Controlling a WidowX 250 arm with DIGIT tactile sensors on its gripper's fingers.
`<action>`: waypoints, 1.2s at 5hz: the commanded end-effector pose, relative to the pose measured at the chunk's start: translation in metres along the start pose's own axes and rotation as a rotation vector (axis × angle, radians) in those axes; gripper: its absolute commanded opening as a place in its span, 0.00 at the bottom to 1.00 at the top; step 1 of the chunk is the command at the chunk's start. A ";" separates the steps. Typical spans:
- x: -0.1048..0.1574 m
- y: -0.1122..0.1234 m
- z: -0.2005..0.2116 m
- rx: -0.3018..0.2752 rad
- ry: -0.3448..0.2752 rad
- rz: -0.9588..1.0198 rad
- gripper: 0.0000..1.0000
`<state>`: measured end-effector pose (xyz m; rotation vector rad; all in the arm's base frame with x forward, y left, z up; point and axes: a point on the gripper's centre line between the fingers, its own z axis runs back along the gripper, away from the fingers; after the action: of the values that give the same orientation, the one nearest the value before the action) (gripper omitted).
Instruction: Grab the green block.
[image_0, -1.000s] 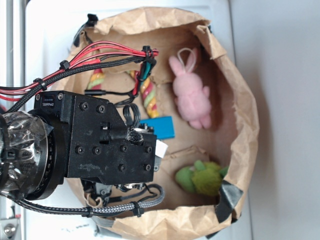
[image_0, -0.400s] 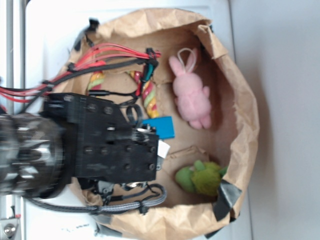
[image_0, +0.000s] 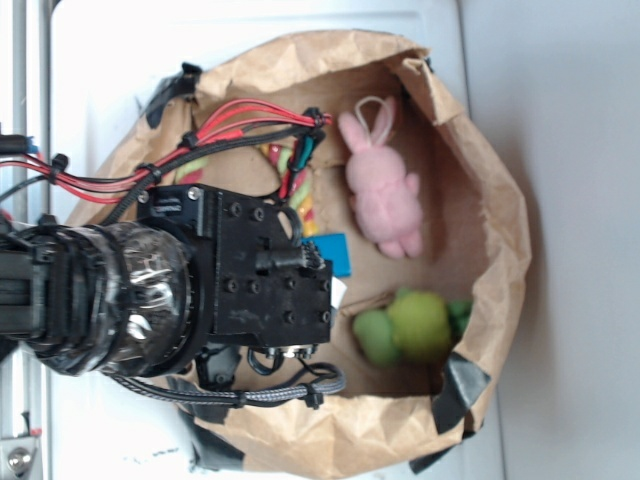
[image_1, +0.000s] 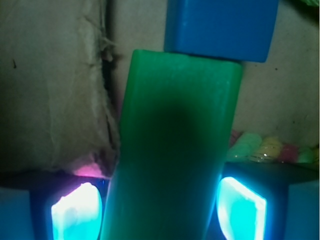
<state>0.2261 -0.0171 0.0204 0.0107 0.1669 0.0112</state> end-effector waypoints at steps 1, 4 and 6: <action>0.011 -0.004 0.007 0.006 -0.048 0.055 0.59; 0.006 0.001 0.023 0.026 -0.031 0.084 0.00; -0.011 0.007 0.101 -0.016 -0.057 0.143 0.00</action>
<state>0.2263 -0.0151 0.1060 0.0146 0.1699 0.1357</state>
